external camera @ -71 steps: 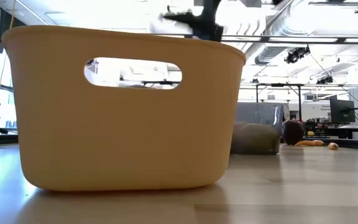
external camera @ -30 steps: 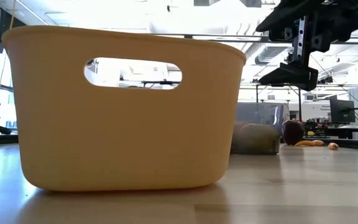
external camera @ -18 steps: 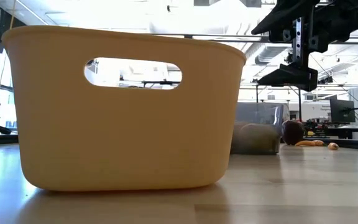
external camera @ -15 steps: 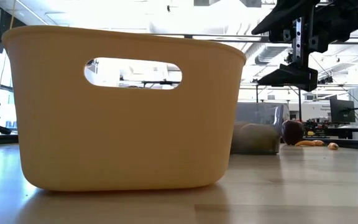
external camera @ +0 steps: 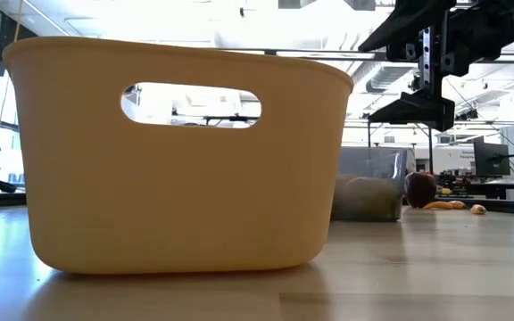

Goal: Sort produce into baskets
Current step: Put the apple into the yellow bin

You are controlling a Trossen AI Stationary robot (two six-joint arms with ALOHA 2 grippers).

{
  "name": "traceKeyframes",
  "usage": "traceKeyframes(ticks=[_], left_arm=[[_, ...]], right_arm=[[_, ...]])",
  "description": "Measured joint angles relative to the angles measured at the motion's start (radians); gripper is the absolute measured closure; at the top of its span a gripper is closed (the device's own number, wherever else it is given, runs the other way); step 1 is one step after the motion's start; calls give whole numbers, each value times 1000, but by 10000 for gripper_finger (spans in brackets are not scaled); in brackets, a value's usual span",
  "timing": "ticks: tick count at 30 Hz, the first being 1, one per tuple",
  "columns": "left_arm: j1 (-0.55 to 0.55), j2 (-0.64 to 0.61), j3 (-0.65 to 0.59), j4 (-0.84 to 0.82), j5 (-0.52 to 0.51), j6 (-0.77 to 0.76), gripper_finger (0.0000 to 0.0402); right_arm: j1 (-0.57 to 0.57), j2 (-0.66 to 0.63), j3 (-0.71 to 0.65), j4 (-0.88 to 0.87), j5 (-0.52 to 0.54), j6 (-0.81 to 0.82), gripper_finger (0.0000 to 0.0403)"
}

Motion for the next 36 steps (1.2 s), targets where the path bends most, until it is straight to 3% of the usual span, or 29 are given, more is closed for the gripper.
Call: traceKeyframes(ticks=[6,11,22,36], left_arm=[[-9,2,-58,17,34,-38,39],[-8,2,-93,122,36,-39,39],[-12,14,-96,94,24,-38,39],[-19,124,-96,166,65,6,39]], right_arm=[[0,0,0,-2,0,-1,13],[0,0,0,-4,0,-1,13],[0,0,0,-15,6,-1,13],[0,0,0,-24,7,-2,13]])
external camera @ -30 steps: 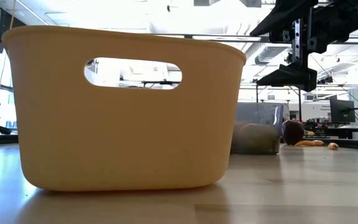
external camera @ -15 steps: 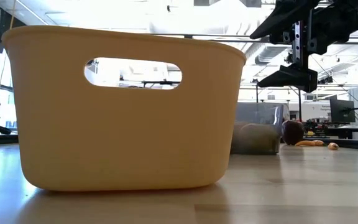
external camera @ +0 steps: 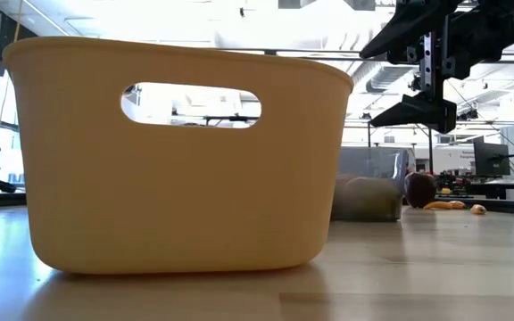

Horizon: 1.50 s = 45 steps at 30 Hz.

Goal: Sort produce into baskets
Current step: Put the apple into the yellow bin

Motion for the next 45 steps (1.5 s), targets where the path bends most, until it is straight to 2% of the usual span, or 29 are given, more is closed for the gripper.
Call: traceKeyframes(ticks=[11,20,24,27,30,33,35,38,41,45], left_arm=[[8,1,0,3,-41,7,48],[5,-28,0,-17,-20,3,145],[10,-97,6,-94,-31,6,146],[21,-192,47,-158,-131,26,147],[42,-303,92,-158,-361,89,148],[108,-382,123,-158,-597,165,147],[191,-396,129,-157,-665,266,147],[337,-363,128,-154,-659,467,147],[464,-287,128,-78,-603,673,147],[557,-189,126,47,-517,851,146]], right_arm=[[0,0,0,-8,15,0,13],[0,0,0,-33,17,-3,13],[0,0,0,-40,17,0,13],[0,0,0,-40,17,0,13],[0,0,0,-41,16,0,13],[0,0,0,-41,16,0,13],[0,0,0,-40,16,0,13],[0,0,0,-41,16,0,13],[0,0,0,-41,16,-2,13],[0,0,0,-49,22,-3,13]])
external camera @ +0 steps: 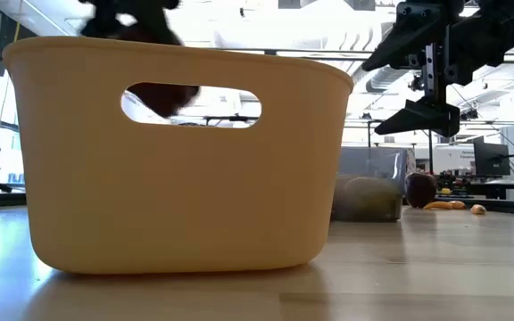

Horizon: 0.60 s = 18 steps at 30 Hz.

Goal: Sort produce into baskets
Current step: Put the apple into the yellow bin

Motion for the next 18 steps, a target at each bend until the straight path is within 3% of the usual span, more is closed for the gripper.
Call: traceKeyframes(ticks=[6,13,18], left_arm=[[19,108,0,98,56,79,145],[20,190,0,102,68,-34,124],[19,194,0,112,108,71,116]], right_arm=[[0,0,0,-6,32,-6,13],[0,0,0,-7,32,-4,13],[0,0,0,-5,27,11,13]])
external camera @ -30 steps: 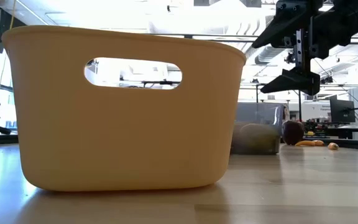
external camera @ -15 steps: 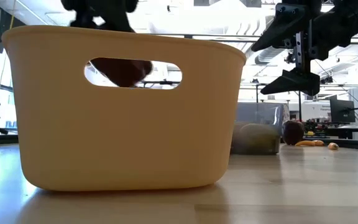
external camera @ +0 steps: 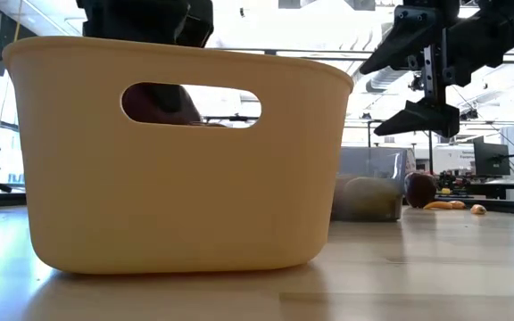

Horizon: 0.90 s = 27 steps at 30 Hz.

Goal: Sort produce into baskets
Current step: Put the apple into the yellow bin

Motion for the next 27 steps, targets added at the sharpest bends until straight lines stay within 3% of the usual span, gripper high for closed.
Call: traceKeyframes(ticks=[12,18,23,27], left_arm=[[35,-91,0,31,20,85,70],[32,-121,0,32,80,125,67],[18,-123,0,32,80,137,66],[23,-223,-1,48,30,132,66]], right_arm=[[0,0,26,47,-29,-52,13],[0,0,52,49,-37,-64,13],[0,-1,52,65,-38,-35,13],[-2,-23,52,190,-18,-26,13]])
